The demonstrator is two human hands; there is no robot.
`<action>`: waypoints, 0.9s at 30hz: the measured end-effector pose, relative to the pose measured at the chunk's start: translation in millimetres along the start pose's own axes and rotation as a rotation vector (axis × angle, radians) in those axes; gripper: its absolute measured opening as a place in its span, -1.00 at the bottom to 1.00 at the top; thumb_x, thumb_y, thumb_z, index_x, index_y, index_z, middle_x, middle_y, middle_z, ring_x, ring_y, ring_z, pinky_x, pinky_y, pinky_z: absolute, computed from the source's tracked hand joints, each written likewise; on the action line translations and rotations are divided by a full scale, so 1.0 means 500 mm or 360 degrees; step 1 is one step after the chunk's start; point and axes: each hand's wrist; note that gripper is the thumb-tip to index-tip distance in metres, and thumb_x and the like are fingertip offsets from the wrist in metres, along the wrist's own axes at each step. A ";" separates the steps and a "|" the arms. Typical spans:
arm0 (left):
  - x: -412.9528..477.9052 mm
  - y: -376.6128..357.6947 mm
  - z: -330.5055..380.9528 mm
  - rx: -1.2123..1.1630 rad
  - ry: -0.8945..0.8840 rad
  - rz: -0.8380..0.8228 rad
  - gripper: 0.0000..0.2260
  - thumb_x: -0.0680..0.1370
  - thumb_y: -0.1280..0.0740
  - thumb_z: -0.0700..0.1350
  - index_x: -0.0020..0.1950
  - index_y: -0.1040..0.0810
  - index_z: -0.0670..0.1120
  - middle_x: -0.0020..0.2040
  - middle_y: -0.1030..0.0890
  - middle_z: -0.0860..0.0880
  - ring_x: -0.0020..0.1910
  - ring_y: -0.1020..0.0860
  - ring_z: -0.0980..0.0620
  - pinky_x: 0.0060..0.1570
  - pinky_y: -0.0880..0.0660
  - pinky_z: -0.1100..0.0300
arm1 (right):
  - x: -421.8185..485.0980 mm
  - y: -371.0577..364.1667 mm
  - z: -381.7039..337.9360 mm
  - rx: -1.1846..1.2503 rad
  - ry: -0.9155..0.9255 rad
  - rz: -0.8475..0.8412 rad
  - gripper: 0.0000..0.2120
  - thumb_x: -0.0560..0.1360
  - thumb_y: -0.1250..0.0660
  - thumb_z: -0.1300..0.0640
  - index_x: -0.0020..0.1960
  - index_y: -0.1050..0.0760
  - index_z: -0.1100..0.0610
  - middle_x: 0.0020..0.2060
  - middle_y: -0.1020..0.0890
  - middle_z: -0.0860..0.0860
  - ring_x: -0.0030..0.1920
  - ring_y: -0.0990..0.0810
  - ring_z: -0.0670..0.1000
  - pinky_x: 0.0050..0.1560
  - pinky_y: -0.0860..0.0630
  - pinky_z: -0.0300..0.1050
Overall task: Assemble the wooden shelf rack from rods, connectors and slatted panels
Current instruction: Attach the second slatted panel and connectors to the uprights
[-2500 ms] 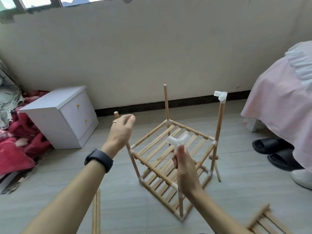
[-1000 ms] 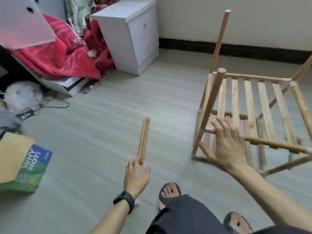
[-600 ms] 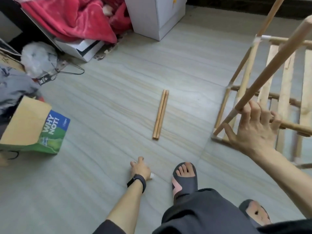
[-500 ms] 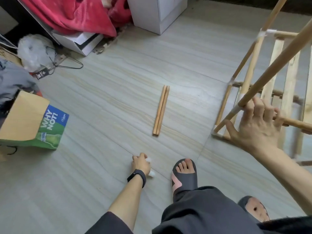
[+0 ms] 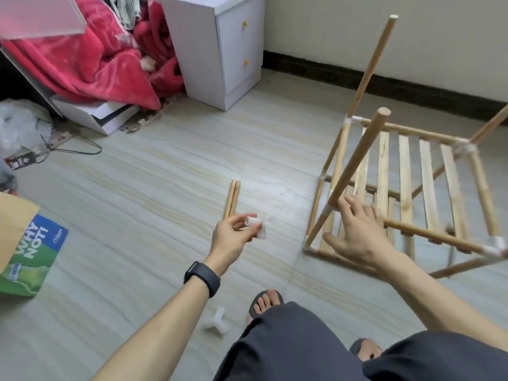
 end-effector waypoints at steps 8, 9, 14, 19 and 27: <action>-0.040 -0.086 0.424 -0.0381 -0.0554 -0.0600 -0.79 0.61 -0.37 -0.05 0.22 -0.66 0.13 0.09 -0.69 -0.01 -0.01 -0.67 0.02 -0.09 -0.57 0.23 | -0.032 0.262 -0.005 0.1476 -0.0171 0.0658 -0.85 0.60 -0.35 -0.05 0.11 -0.53 -0.03 -0.03 -0.67 -0.04 -0.07 -0.68 -0.06 -0.06 -0.64 -0.14; -0.045 -0.099 0.461 -0.0391 -0.0541 -0.0693 -0.77 0.63 -0.33 -0.06 0.25 -0.65 0.14 0.06 -0.69 0.03 -0.05 -0.66 0.05 -0.10 -0.57 0.24 | -0.034 0.304 -0.014 0.1590 -0.0112 0.0715 -0.85 0.61 -0.33 -0.05 0.11 -0.54 -0.02 -0.09 -0.69 0.00 -0.12 -0.70 -0.01 -0.13 -0.66 -0.13; -0.061 -0.165 0.566 -0.0434 -0.0442 -0.0851 -0.73 0.65 -0.25 -0.08 0.31 -0.60 0.09 -0.12 -0.67 0.02 -0.22 -0.59 0.07 -0.16 -0.50 0.19 | -0.040 0.466 -0.076 0.1852 0.0203 0.0645 -0.77 0.65 -0.26 -0.07 0.26 -0.55 -0.07 -0.05 -0.72 0.01 -0.17 -0.73 0.09 -0.14 -0.66 -0.08; -0.074 -0.205 0.548 -0.0495 -0.0307 -0.0746 -0.74 0.62 -0.30 -0.01 0.25 -0.56 -0.10 -0.17 -0.67 -0.02 -0.29 -0.61 0.07 -0.21 -0.51 0.16 | -0.052 0.459 -0.095 0.1846 0.0270 0.0731 -0.76 0.58 -0.38 0.03 0.19 -0.62 0.11 -0.05 -0.73 0.01 -0.18 -0.73 0.06 -0.15 -0.66 -0.11; -0.091 -0.243 0.522 -0.0202 -0.0616 -0.0398 -0.92 0.66 -0.28 0.04 0.07 -0.57 0.18 -0.06 -0.70 0.04 -0.18 -0.69 0.16 -0.29 -0.55 0.35 | -0.043 0.410 -0.080 0.1749 0.0230 0.0961 -0.79 0.51 -0.48 0.03 0.06 -0.64 0.13 0.06 -0.70 -0.02 -0.04 -0.73 -0.04 0.02 -0.68 -0.10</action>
Point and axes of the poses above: each hand's wrist, its own x-axis towards the middle knuckle, its own y-axis out of the back of the hand, z = x × y
